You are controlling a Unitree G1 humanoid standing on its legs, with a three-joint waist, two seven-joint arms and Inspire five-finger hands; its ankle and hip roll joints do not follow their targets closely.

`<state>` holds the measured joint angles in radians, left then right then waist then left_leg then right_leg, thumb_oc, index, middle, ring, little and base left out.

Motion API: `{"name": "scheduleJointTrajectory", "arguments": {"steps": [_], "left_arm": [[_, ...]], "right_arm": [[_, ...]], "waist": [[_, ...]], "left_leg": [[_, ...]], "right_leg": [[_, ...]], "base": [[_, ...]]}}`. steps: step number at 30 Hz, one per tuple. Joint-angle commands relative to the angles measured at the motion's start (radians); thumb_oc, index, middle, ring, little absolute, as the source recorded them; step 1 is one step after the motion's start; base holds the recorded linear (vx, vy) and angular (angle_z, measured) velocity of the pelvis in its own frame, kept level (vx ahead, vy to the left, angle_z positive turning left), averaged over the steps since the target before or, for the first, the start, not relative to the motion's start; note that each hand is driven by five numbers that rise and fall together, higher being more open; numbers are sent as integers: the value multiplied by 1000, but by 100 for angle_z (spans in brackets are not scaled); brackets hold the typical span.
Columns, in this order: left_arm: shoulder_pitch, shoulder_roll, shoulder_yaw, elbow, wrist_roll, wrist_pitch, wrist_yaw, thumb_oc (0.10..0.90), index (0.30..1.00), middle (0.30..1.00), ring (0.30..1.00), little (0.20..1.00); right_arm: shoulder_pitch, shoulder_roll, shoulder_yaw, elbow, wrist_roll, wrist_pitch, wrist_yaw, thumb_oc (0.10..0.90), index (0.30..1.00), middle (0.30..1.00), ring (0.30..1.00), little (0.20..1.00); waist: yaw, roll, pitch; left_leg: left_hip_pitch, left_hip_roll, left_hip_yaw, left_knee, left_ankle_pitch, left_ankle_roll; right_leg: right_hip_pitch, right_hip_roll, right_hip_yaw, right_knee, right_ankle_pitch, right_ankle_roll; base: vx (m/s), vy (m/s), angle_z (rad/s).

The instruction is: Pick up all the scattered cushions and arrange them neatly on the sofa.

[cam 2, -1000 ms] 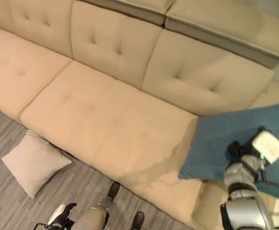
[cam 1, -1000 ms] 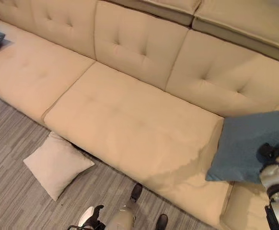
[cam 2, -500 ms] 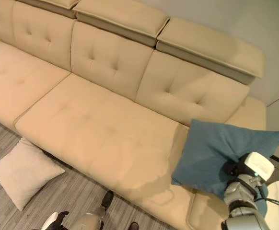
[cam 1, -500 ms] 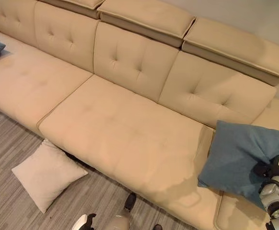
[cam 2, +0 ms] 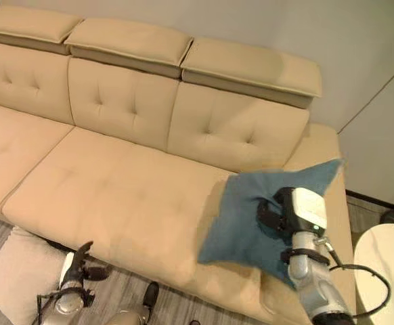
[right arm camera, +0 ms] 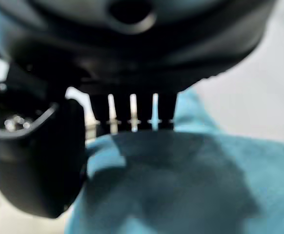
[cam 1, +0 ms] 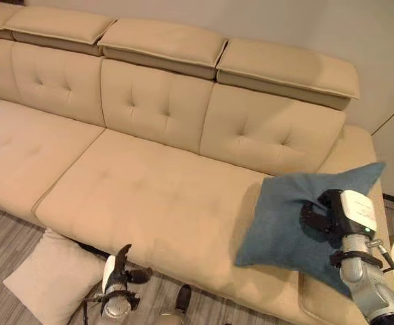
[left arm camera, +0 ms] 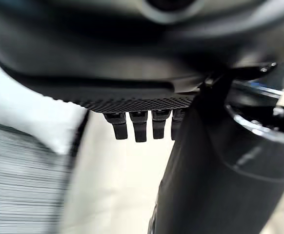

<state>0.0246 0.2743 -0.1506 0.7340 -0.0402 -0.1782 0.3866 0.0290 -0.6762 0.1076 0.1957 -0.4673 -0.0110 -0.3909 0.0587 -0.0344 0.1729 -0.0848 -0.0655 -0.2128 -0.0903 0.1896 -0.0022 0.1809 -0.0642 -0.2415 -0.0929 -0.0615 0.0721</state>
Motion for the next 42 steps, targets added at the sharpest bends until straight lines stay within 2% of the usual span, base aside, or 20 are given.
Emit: {"name": "scheduleJointTrajectory", "arguments": {"steps": [1, 5, 9, 13, 18, 24, 27, 28, 29, 30, 31, 33, 36, 37, 39, 42], "left_arm": [[-58, 44, 21, -12, -78, -93, 52, 800, 900, 900, 900, 900], [-36, 12, 32, -87, -284, -135, -38, 800, 900, 900, 900, 900], [16, -11, 10, -188, -487, -130, -162, 800, 900, 900, 900, 900], [31, -25, -17, -232, -561, -116, -221, 800, 900, 900, 900, 900], [25, -24, -45, -274, -568, -116, -228, 800, 900, 900, 900, 900], [87, 34, -28, -409, -565, -112, -262, 800, 900, 900, 900, 900], [109, 62, 14, -392, -491, -113, -249, 800, 900, 900, 900, 900], [101, 71, 40, -339, -389, -110, -205, 800, 900, 900, 900, 900], [101, 70, 39, -339, -388, -110, -204, 800, 900, 900, 900, 900], [81, 84, 63, -272, -254, -110, -141, 800, 900, 900, 900, 900], [72, 84, 72, -249, -229, -109, -127, 800, 900, 900, 900, 900], [53, 90, 89, -197, -180, -103, -94, 800, 900, 900, 900, 900], [43, 74, 106, -158, -242, -102, -93, 800, 900, 900, 900, 900], [46, 60, 99, -148, -283, -96, -115, 800, 900, 900, 900, 900], [46, 51, 92, -137, -299, -95, -121, 800, 900, 900, 900, 900], [42, 17, 31, -115, -359, -84, -153, 800, 900, 900, 900, 900]], "right_arm": [[-192, -48, -53, -258, 81, -183, -64, 400, 300, 300, 300, 300], [-239, -37, 8, -321, 101, -217, -24, 400, 300, 300, 300, 300], [-210, 16, 67, -288, 188, -241, 57, 400, 300, 300, 300, 300], [-159, 51, 109, -290, 208, -250, 112, 400, 300, 300, 300, 300], [-117, 71, 142, -229, 191, -245, 130, 400, 300, 300, 300, 300], [-82, 83, 146, -146, 182, -223, 130, 400, 300, 300, 300, 300], [-52, 88, 128, -124, 182, -223, 135, 400, 300, 300, 300, 300], [-27, 97, 116, -118, 178, -222, 137, 400, 300, 300, 300, 300], [-27, 97, 116, -119, 178, -222, 137, 400, 300, 300, 300, 300], [-7, 98, 91, -111, 150, -221, 117, 464, 396, 396, 396, 396], [-1, 94, 82, -108, 133, -219, 106, 800, 900, 900, 900, 900], [7, 90, 58, -87, 105, -211, 85, 800, 900, 900, 900, 900], [3, 90, 44, -40, 127, -201, 71, 800, 900, 900, 900, 900], [-17, 64, 47, 25, 121, -189, 66, 800, 900, 900, 900, 900], [-37, 53, 46, 46, 128, -181, 61, 800, 900, 900, 900, 900], [-134, 28, 84, 117, 182, -165, 68, 800, 900, 900, 900, 900]], "waist": [[26, -15, -81], [37, -18, -86], [41, -12, -83], [37, -12, -79], [31, -11, -77], [35, -1, -68], [35, 5, -66], [33, 7, -66], [34, 7, -66], [29, 6, -67], [29, 6, -67], [23, 6, -66], [19, 6, -66], [20, 5, -68], [20, 4, -69], [32, -3, -72]], "left_leg": [[67, 63, 34, 3, -165, -48], [69, 63, 36, 3, -163, -48], [70, 65, 35, 3, -160, -46], [70, 67, 32, 3, -160, -48], [71, 69, 30, 3, -160, -50], [75, 72, 36, 3, -163, -46], [78, 73, 39, 3, -164, -46], [80, 73, 41, 3, -164, -47], [80, 73, 41, 3, -164, -47], [82, 72, 45, 3, -167, -48], [83, 73, 47, 3, -169, -48], [83, 73, 50, 3, -171, -46], [82, 72, 53, 3, -172, -44], [82, 70, 52, 3, -173, -42], [82, 69, 50, 3, -174, -41], [80, 67, 47, 3, -175, -41]], "right_leg": [[-17, -41, 5, 15, 2, 53], [-14, -39, 8, 14, 4, 51], [-13, -36, 7, 16, 4, 49], [-10, -34, 3, 15, 2, 47], [-9, -30, -1, 12, 2, 46], [-9, -32, 5, 13, 3, 46], [-7, -32, 8, 9, 2, 45], [-6, -31, 8, 7, 1, 44], [-5, -31, 8, 7, 1, 44], [-6, -31, 11, 7, -1, 44], [-7, -32, 13, 6, -1, 45], [-8, -32, 17, 6, -2, 46], [-8, -34, 20, 6, 0, 49], [-8, -36, 17, 6, 3, 51], [-8, -37, 16, 6, 2, 51], [-10, -37, 12, 6, 3, 52]], "base": [[0, 0, 0], [0, 0, 0], [0, 0, 0], [-1, 5, 2], [0, 0, 0], [9, 1, -3], [12, 9, -2], [0, 0, 0], [38, 15, -2], [0, 0, 0], [39, 20, -2], [20, 20, -6], [5, 13, -4], [14, 30, -10], [17, 23, -8], [11, 10, 0]]}}
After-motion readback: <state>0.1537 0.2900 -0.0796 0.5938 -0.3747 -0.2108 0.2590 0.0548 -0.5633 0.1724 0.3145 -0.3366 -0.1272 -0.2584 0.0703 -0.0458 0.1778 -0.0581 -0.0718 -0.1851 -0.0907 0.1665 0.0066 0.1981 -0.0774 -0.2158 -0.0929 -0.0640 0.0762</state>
